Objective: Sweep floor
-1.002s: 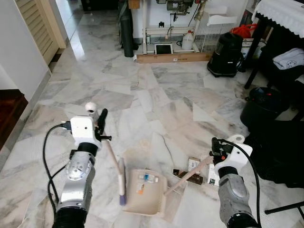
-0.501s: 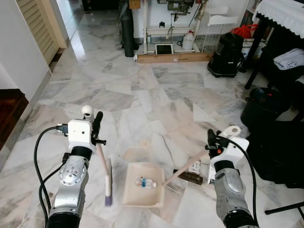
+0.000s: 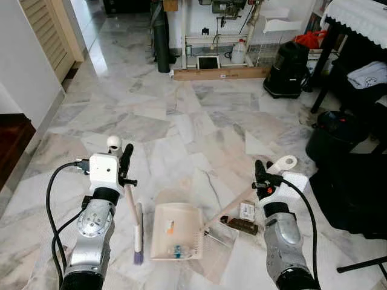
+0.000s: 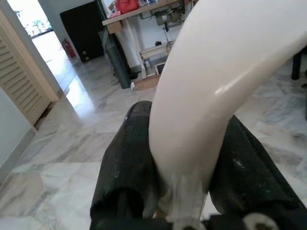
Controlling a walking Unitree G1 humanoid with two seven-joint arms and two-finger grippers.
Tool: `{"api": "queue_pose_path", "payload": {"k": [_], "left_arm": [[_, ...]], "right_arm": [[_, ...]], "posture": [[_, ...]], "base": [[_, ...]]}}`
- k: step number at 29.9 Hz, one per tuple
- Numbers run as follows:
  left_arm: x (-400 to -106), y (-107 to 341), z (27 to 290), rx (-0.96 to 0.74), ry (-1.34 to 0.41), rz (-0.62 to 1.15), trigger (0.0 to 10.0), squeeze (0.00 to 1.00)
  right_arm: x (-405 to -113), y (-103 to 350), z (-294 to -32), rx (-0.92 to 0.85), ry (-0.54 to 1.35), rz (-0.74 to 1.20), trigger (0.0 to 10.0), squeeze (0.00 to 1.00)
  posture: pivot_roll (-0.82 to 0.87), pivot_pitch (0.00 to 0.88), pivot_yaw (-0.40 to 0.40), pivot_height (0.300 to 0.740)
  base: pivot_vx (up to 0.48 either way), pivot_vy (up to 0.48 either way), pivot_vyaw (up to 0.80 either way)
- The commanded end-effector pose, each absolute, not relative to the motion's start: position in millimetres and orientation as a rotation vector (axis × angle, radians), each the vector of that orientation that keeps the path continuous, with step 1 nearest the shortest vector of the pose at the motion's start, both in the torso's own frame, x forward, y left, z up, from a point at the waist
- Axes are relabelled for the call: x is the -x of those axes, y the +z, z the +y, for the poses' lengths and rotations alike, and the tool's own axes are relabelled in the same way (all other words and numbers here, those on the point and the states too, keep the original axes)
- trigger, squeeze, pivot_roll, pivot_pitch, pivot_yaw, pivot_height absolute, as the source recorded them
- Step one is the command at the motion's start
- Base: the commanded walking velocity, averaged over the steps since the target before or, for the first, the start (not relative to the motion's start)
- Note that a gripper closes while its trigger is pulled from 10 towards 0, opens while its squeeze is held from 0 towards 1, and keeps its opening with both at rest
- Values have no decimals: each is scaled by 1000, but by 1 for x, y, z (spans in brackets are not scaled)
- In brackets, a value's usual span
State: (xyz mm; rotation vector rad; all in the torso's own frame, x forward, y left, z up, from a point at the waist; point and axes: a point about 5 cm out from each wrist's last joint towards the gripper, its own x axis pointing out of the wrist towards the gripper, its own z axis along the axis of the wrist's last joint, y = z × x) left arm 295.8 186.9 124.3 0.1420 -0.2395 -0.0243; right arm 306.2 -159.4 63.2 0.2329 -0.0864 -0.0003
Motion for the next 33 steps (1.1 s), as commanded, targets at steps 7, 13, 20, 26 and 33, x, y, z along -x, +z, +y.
{"api": "queue_pose_path", "payload": {"k": [7, 13, 20, 26, 33], "left_arm": [[-293, 128, 180, -138, -38, -274, 10000, 0], [-289, 124, 172, -115, -36, -272, 10000, 0], [-286, 120, 168, -97, -33, -268, 10000, 0], [-289, 122, 165, -94, -48, -272, 10000, 0], [-290, 121, 166, -102, -67, -268, 10000, 0]], "right_arm": [[-310, 79, -161, -223, -3, -157, 10000, 0], [-308, 79, -164, -198, 9, -152, 10000, 0], [-309, 81, -163, -185, 18, -146, 10000, 0], [-307, 82, -164, -185, 17, -146, 10000, 0], [-305, 79, -160, -196, 8, -137, 10000, 0]], "posture": [[105, 0, 13, 740], [110, 0, -19, 740], [101, 0, -32, 740], [98, 0, -22, 740], [92, 0, -7, 740]], "base": [[0, 0, 0], [0, 0, 0], [0, 0, 522], [0, 0, 608], [0, 0, 600]]}}
